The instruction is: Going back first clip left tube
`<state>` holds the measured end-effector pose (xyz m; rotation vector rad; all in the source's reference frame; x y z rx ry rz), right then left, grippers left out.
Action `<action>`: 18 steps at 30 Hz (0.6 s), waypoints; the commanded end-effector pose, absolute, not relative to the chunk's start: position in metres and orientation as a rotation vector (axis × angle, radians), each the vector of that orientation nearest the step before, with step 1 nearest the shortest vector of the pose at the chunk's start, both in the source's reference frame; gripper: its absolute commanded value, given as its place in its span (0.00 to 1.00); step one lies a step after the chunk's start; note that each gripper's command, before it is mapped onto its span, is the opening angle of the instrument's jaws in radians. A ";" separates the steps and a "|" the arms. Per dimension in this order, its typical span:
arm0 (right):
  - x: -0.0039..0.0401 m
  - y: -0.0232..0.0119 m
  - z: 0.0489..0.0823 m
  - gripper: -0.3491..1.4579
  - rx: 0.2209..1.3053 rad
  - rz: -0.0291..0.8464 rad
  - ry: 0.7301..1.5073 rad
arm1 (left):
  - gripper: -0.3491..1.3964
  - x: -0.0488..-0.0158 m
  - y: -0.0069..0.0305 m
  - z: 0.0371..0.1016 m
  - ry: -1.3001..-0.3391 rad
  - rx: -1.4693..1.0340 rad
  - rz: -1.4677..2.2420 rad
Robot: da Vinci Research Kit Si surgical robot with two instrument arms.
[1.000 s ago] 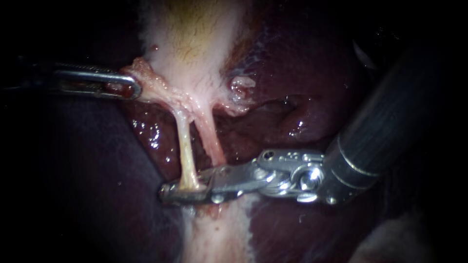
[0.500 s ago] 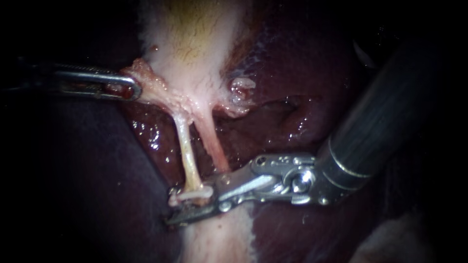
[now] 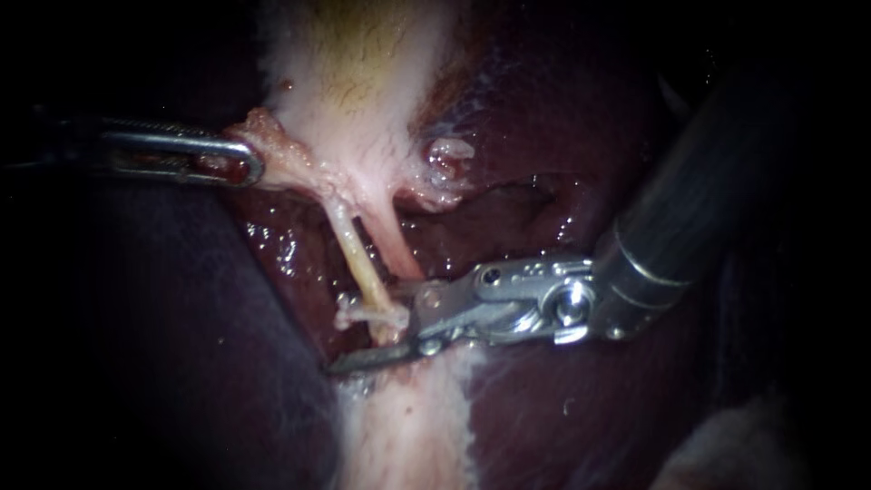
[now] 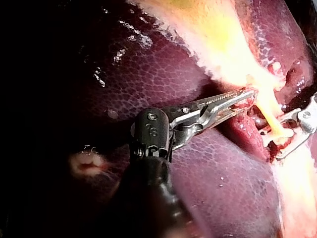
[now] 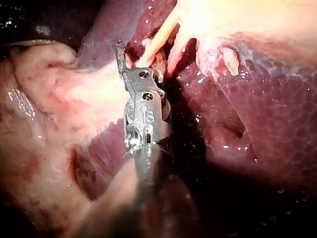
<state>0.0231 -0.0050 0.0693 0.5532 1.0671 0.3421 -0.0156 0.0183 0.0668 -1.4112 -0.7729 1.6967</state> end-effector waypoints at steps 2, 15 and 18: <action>0.0227 -0.0048 0.0691 0.47 0.539 0.325 1.072 | 0.00 -0.0156 0.0183 0.0668 -0.773 -1.411 1.697; 0.0188 -0.0045 0.0676 0.47 0.499 0.232 1.100 | 0.00 -0.0154 0.0182 0.0668 -0.774 -1.412 1.698; 0.0169 -0.0039 0.0667 0.47 0.489 0.207 1.108 | 0.00 -0.0153 0.0182 0.0669 -0.774 -1.412 1.698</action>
